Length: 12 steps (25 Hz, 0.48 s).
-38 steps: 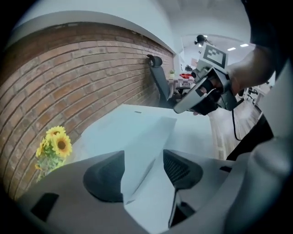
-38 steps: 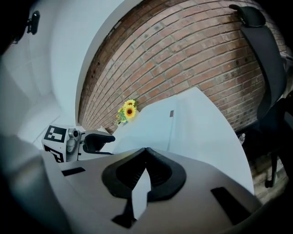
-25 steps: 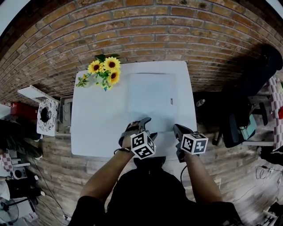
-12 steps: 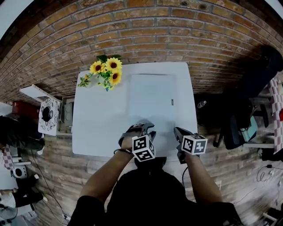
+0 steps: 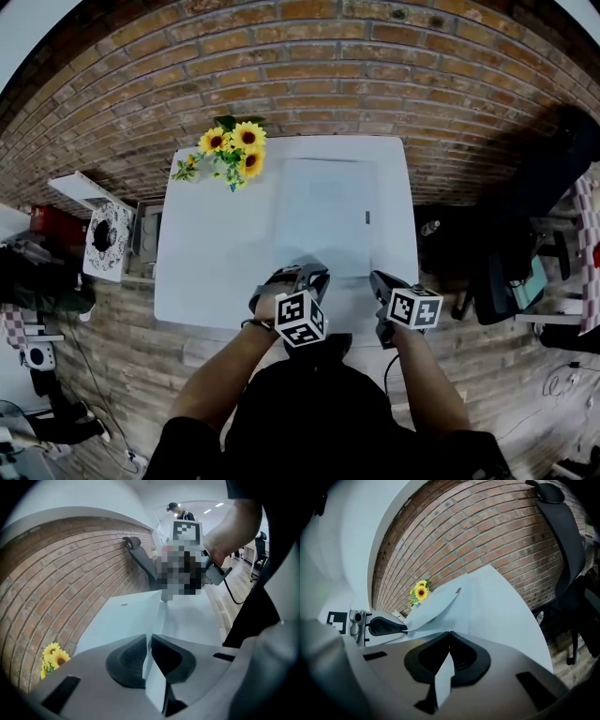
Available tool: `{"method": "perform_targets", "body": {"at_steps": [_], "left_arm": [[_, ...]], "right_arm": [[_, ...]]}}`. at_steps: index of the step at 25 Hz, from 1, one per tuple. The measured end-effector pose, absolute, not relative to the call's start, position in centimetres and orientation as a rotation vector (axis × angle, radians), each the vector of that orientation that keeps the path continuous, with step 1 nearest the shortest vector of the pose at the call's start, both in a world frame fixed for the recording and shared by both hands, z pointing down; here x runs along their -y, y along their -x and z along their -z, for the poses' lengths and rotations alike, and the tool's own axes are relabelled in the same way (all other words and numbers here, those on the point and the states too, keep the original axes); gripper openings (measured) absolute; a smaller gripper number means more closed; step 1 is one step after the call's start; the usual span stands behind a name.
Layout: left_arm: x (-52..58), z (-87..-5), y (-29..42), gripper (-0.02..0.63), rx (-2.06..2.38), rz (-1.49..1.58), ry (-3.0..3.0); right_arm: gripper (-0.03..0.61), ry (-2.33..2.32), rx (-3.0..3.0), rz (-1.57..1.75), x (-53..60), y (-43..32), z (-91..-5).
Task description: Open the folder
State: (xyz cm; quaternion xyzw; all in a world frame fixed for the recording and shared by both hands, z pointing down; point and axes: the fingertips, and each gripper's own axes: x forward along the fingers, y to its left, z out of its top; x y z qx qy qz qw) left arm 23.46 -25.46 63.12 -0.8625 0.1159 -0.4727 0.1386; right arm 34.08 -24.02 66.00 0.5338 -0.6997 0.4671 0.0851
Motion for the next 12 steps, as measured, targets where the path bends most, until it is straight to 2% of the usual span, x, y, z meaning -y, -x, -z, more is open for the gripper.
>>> {"method": "perform_targets", "body": {"at_steps": [12], "left_arm": [[26.3, -61.8, -21.4, 0.04, -0.589, 1.29, 2.681]], "right_arm": [[0.029, -1.498, 2.123, -1.352, 24.0, -32.4, -66.3]]}}
